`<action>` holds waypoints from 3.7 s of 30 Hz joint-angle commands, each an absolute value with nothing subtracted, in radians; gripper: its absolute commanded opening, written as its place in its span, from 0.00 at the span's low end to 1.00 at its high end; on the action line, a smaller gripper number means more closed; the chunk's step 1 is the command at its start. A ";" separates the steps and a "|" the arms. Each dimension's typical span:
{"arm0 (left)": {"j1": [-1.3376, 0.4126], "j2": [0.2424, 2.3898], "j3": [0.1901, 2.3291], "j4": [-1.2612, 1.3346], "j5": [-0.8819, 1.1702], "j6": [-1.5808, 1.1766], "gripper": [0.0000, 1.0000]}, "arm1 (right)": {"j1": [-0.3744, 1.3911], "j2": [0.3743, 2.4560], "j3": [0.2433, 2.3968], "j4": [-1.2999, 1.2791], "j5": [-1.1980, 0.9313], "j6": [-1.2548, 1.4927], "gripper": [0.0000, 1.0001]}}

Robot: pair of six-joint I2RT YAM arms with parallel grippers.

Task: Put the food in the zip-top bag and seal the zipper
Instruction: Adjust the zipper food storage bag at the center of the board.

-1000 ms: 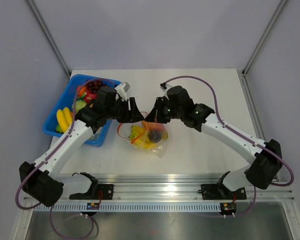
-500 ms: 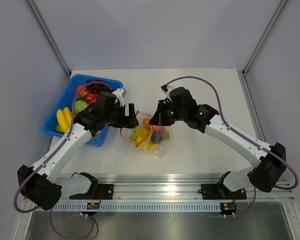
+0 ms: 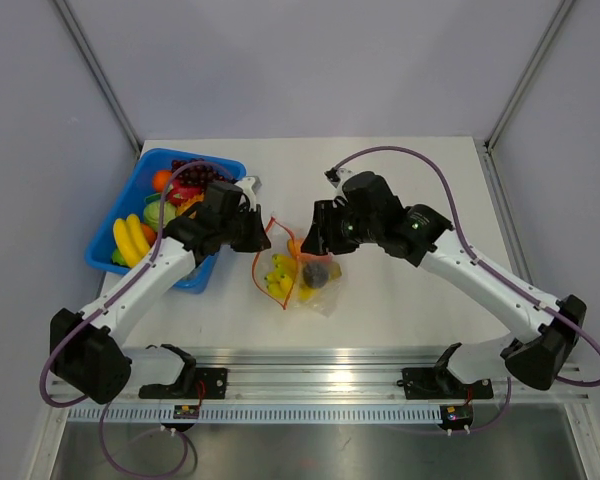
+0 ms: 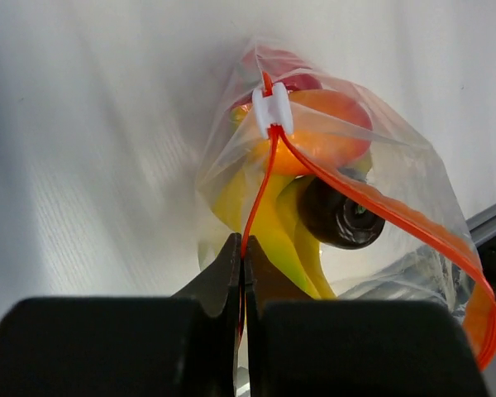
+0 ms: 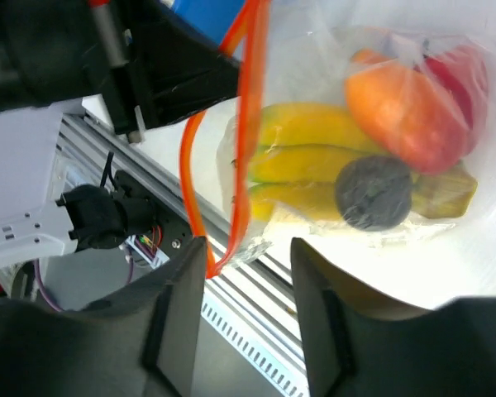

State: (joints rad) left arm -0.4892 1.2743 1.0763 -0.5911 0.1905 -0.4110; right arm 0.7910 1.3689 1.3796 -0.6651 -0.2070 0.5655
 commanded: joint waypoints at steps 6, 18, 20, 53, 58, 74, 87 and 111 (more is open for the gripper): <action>-0.491 1.177 1.077 -0.512 0.199 -0.610 0.00 | 1.077 1.295 1.422 -0.829 0.301 0.476 0.65; -0.489 1.163 1.051 -0.514 0.218 -0.658 0.00 | 1.411 1.361 1.262 -0.690 0.640 0.463 0.76; -0.491 1.163 1.048 -0.512 0.219 -0.657 0.00 | 1.410 1.391 1.266 -0.686 0.681 0.472 0.77; -0.491 1.140 1.006 -0.474 0.227 -0.704 0.00 | 1.267 1.345 1.155 -0.551 0.494 0.446 0.52; -0.491 1.146 1.005 -0.469 0.230 -0.709 0.00 | 1.267 1.417 1.176 -0.514 0.505 0.434 0.33; -0.491 1.002 0.939 -0.420 0.385 -0.516 0.79 | 1.034 1.077 1.081 -0.526 0.327 0.206 0.00; -0.491 0.602 0.579 -0.051 0.324 -0.046 0.77 | 1.008 1.029 1.025 -0.537 0.258 0.219 0.00; -0.269 0.975 0.574 0.307 0.969 0.224 0.78 | 0.999 0.920 0.985 -0.600 0.242 0.206 0.00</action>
